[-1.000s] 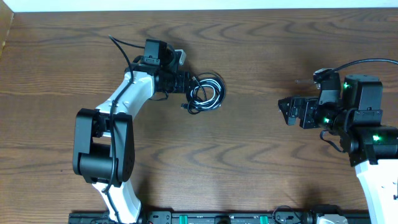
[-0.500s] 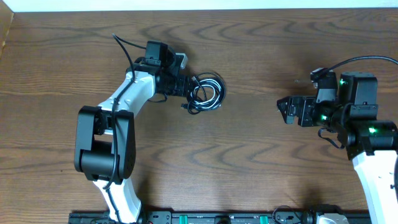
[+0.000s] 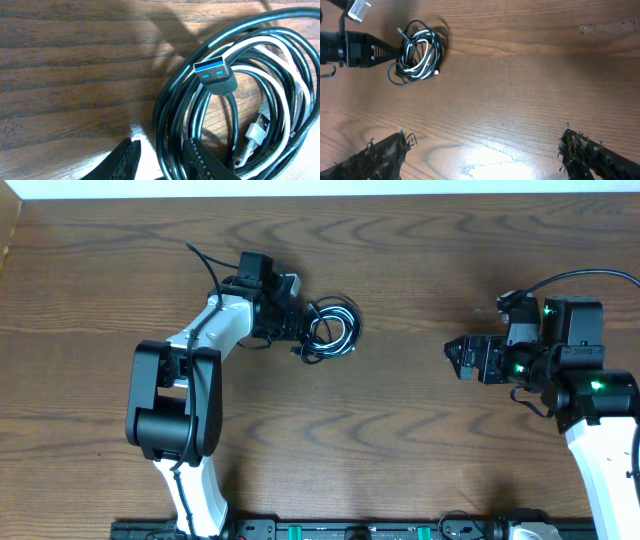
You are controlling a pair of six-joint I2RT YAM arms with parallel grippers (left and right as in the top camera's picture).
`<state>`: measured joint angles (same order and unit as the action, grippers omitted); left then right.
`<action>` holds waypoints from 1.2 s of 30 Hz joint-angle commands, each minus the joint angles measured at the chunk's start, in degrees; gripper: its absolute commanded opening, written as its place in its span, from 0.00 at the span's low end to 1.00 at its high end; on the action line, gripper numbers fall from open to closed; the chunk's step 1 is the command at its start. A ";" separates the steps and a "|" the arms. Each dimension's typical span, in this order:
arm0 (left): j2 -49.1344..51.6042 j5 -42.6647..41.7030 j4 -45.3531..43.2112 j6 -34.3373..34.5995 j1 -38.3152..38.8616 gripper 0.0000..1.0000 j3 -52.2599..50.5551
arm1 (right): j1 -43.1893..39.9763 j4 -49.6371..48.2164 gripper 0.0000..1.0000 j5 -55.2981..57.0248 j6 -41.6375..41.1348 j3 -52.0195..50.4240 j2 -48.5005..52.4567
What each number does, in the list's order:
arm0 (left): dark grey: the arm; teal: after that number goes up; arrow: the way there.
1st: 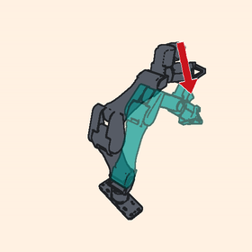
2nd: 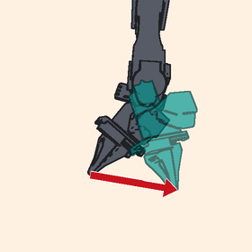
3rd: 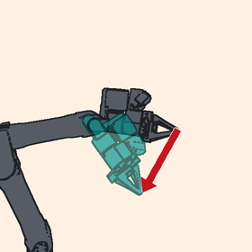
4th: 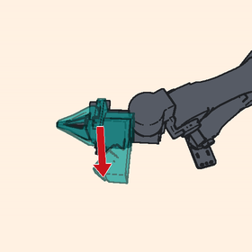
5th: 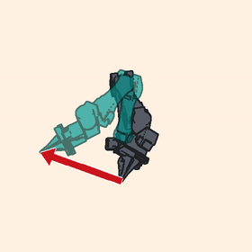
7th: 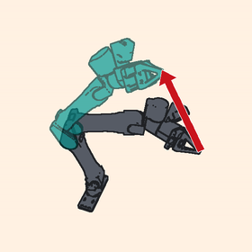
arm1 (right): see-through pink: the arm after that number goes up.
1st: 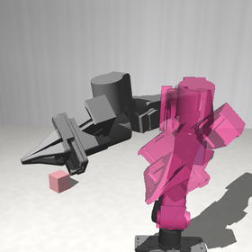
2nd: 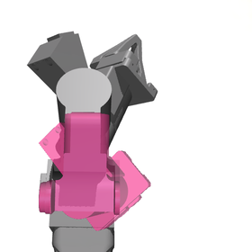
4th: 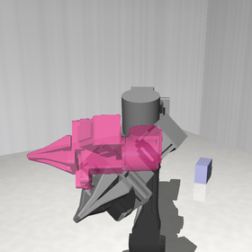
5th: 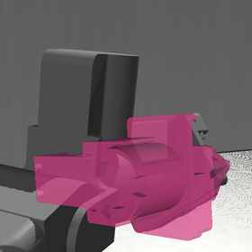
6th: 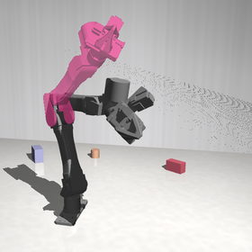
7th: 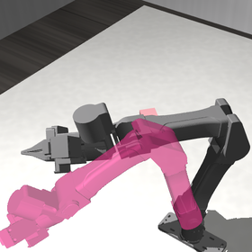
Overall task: Untangle cables
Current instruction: 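Grasp the black cable loops with the left gripper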
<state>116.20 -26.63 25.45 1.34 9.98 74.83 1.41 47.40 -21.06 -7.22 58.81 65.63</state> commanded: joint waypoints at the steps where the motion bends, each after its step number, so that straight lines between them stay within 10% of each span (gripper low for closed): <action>1: 0.55 0.74 0.15 0.28 0.13 0.34 -0.37 | 0.20 0.17 0.96 -0.50 -0.48 0.59 0.02; 24: 0.59 0.76 0.33 1.36 2.51 0.32 -1.86 | 0.20 0.24 0.96 -0.50 -0.48 0.59 0.02; 36: 0.57 0.74 -0.50 1.68 2.69 0.07 -1.84 | 0.20 0.24 0.97 -0.52 -0.48 0.59 0.02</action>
<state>116.20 -26.48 25.08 3.01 12.53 73.84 1.41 47.48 -21.06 -7.20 58.81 65.63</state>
